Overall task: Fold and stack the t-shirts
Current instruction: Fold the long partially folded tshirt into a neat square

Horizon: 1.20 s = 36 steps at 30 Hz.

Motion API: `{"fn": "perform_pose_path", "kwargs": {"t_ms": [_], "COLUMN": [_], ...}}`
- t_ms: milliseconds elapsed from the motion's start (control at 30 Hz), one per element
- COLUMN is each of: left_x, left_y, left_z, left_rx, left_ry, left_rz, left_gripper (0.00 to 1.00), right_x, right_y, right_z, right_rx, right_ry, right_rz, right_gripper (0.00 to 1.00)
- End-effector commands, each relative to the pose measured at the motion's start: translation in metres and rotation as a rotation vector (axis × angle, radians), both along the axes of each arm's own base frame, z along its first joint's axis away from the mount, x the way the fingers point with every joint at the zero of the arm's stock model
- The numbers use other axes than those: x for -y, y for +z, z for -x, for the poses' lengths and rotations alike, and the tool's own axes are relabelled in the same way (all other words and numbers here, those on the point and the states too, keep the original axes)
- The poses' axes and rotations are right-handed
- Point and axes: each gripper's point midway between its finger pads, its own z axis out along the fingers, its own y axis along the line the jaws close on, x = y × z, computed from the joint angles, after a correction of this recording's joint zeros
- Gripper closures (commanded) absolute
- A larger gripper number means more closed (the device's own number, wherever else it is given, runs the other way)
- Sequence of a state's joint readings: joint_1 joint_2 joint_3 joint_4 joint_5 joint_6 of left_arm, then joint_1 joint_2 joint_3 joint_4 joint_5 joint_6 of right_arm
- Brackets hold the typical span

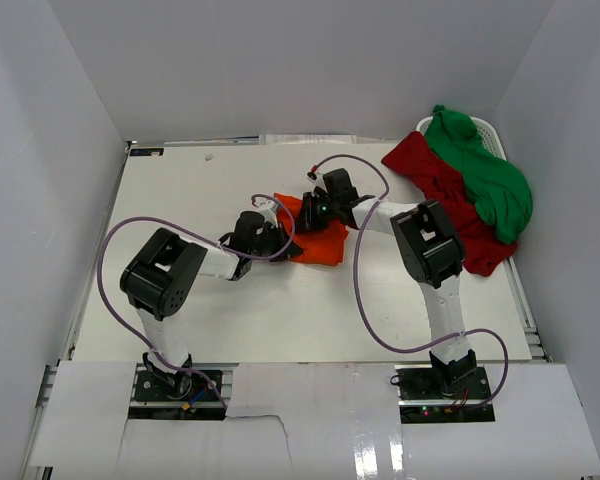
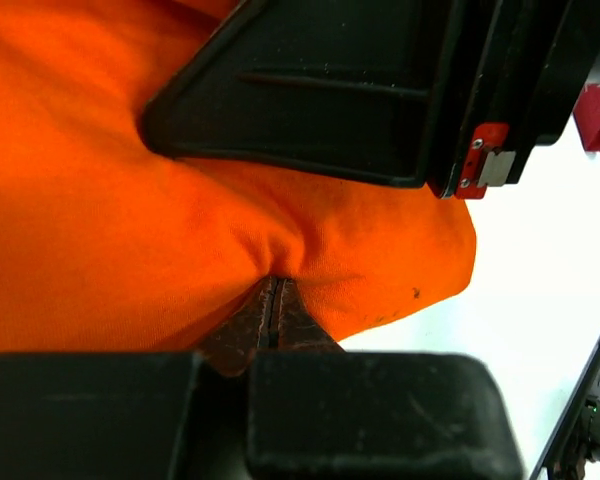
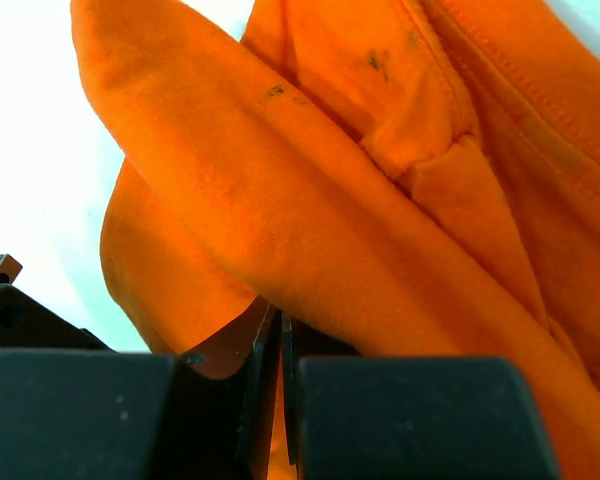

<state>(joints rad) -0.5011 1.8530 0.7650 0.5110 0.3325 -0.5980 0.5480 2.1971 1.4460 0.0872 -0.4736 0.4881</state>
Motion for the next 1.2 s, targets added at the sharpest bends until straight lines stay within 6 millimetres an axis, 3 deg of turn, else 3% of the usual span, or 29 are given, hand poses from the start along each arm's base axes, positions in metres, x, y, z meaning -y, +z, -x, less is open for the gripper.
{"fn": "perform_pose_path", "kwargs": {"t_ms": [0, 100, 167, 200, 233, 333, 433, 467, 533, 633, 667, 733, 767, 833, 867, 900, 933, 967, 1000, 1033, 1067, 1100, 1167], "left_x": [-0.019, -0.02, -0.019, -0.019, -0.019, -0.019, -0.019, -0.019, -0.018, -0.017, -0.016, -0.013, -0.009, -0.001, 0.007, 0.01, 0.01, 0.01, 0.007, 0.0, -0.013, -0.022, -0.05], "left_y": [-0.041, -0.045, -0.047, -0.048, -0.049, -0.052, -0.054, -0.053, -0.05, -0.041, -0.037, -0.027, -0.013, 0.012, 0.041, 0.055, 0.064, 0.082, 0.087, 0.095, 0.096, 0.1, 0.106], "left_z": [0.007, 0.009, 0.012, 0.013, 0.014, 0.019, 0.023, 0.023, 0.024, 0.025, 0.025, 0.024, 0.021, 0.015, 0.008, 0.005, 0.005, 0.002, -0.002, -0.008, -0.016, -0.02, -0.03], "left_rx": [-0.077, -0.087, -0.094, -0.099, -0.103, -0.111, -0.122, -0.123, -0.118, -0.104, -0.1, -0.098, -0.075, -0.047, -0.001, 0.015, 0.013, 0.032, 0.022, -0.006, -0.009, -0.016, -0.027], "left_ry": [0.05, 0.051, 0.048, 0.049, 0.048, 0.045, 0.045, 0.045, 0.045, 0.043, 0.042, 0.041, 0.039, 0.025, 0.022, 0.017, 0.019, 0.034, 0.063, 0.105, 0.181, 0.227, 0.354], "left_rz": [-0.132, -0.144, -0.151, -0.155, -0.155, -0.165, -0.17, -0.172, -0.172, -0.164, -0.16, -0.142, -0.122, -0.085, -0.042, -0.025, -0.026, -0.014, -0.035, -0.08, -0.139, -0.174, -0.266], "left_gripper": [1.0, 1.0, 1.0, 1.0, 1.0, 1.0, 1.0, 1.0, 1.0, 1.0, 1.0, 1.0, 0.99, 0.97, 0.93, 0.91, 0.87, 0.81, 0.67, 0.61, 0.56, 0.54, 0.37], "right_x": [0.001, 0.014, 0.016, 0.023, 0.022, 0.031, 0.035, 0.034, 0.033, 0.036, 0.042, 0.047, 0.05, 0.055, 0.057, 0.058, 0.061, 0.064, 0.067, 0.071, 0.076, 0.079, 0.089], "right_y": [-0.002, -0.005, 0.005, -0.002, 0.015, 0.014, 0.035, 0.055, 0.082, 0.143, 0.167, 0.195, 0.224, 0.226, 0.247, 0.249, 0.235, 0.252, 0.25, 0.225, 0.238, 0.235, 0.215], "right_z": [-0.015, -0.035, -0.056, -0.067, -0.085, -0.122, -0.167, -0.187, -0.199, -0.2, -0.191, -0.182, -0.171, -0.155, -0.142, -0.134, -0.123, -0.107, -0.099, -0.086, -0.072, -0.065, -0.043], "right_rx": [0.051, 0.084, 0.118, 0.109, 0.152, 0.19, 0.255, 0.309, 0.385, 0.552, 0.596, 0.651, 0.687, 0.661, 0.681, 0.674, 0.637, 0.658, 0.648, 0.597, 0.618, 0.613, 0.554], "right_ry": [-0.009, -0.045, -0.061, -0.07, -0.075, -0.101, -0.128, -0.137, -0.131, -0.12, -0.122, -0.127, -0.12, -0.097, -0.079, -0.067, -0.052, -0.041, -0.041, -0.029, -0.022, -0.02, -0.008], "right_rz": [0.011, 0.032, 0.023, 0.024, 0.005, 0.02, 0.007, -0.02, -0.058, -0.098, -0.097, -0.103, -0.118, -0.097, -0.109, -0.11, -0.099, -0.11, -0.103, -0.077, -0.084, -0.077, -0.037], "right_gripper": [0.91, 0.91, 0.9, 0.9, 0.9, 0.88, 0.82, 0.8, 0.78, 0.73, 0.69, 0.63, 0.62, 0.6, 0.59, 0.58, 0.57, 0.56, 0.56, 0.56, 0.55, 0.55, 0.54]}}
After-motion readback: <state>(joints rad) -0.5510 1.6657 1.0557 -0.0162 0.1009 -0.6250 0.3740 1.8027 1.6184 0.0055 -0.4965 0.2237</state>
